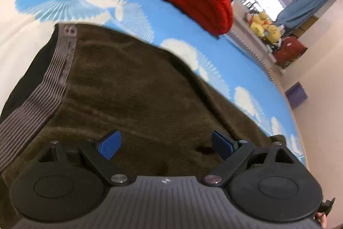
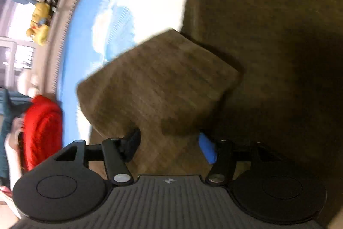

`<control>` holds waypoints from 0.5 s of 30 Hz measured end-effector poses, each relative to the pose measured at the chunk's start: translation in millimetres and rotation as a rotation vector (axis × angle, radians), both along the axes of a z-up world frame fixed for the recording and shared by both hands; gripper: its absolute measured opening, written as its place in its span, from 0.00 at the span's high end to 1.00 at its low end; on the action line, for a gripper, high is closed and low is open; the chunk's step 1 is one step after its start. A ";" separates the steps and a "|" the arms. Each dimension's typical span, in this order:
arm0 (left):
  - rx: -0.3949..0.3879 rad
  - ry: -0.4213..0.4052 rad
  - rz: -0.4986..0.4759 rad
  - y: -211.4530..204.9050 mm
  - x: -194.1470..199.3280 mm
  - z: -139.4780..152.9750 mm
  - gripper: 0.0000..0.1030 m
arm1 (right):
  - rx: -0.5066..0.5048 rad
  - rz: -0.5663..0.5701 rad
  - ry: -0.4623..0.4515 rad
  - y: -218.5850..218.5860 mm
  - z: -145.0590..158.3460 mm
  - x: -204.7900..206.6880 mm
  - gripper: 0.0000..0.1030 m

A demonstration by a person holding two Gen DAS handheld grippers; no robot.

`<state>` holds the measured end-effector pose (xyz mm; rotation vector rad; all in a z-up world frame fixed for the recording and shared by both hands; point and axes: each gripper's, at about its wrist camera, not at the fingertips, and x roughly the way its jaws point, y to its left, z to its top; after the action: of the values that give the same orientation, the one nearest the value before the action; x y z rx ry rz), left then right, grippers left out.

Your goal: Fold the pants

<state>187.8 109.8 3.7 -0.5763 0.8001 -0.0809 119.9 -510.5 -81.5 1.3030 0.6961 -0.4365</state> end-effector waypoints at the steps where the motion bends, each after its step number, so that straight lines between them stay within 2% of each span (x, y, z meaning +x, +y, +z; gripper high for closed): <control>1: 0.008 -0.009 0.003 -0.7 0.4 0.5 0.09 | -0.021 -0.005 -0.010 2.0 0.7 1.9 0.32; 2: 0.009 -0.010 0.002 -1.3 1.3 -0.1 0.08 | -0.050 -0.017 -0.005 4.7 2.2 4.9 0.37; 3: 0.002 -0.004 0.000 -1.8 3.2 -1.6 0.08 | -0.087 -0.027 0.005 7.7 3.1 9.1 0.48; 4: -0.010 0.005 0.000 -2.1 4.8 -3.9 0.08 | -0.152 -0.017 0.033 13.3 8.1 12.7 0.91; 5: -0.018 0.011 0.004 -2.6 5.6 -6.0 0.08 | -0.217 -0.003 0.052 19.9 14.2 15.9 0.89; 7: -0.027 0.013 0.013 -0.7 6.9 -7.0 0.08 | -0.277 -0.016 0.023 31.5 32.0 9.2 0.90; 10: -0.042 0.010 0.031 5.1 8.7 -5.7 0.09 | -0.373 -0.028 -0.108 52.7 81.8 -25.8 0.90; 13: -0.108 0.022 0.050 16.4 13.4 -4.0 0.09 | -0.362 -0.155 -0.222 56.9 112.4 -73.0 0.90; 15: -0.132 0.017 0.084 23.4 17.6 -0.2 0.09 | -0.363 -0.265 -0.243 49.3 115.3 -99.9 0.90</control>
<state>205.4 133.2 3.5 -0.7362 0.7903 -0.0518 19.9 -461.1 33.8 1.0808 0.2255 -0.5781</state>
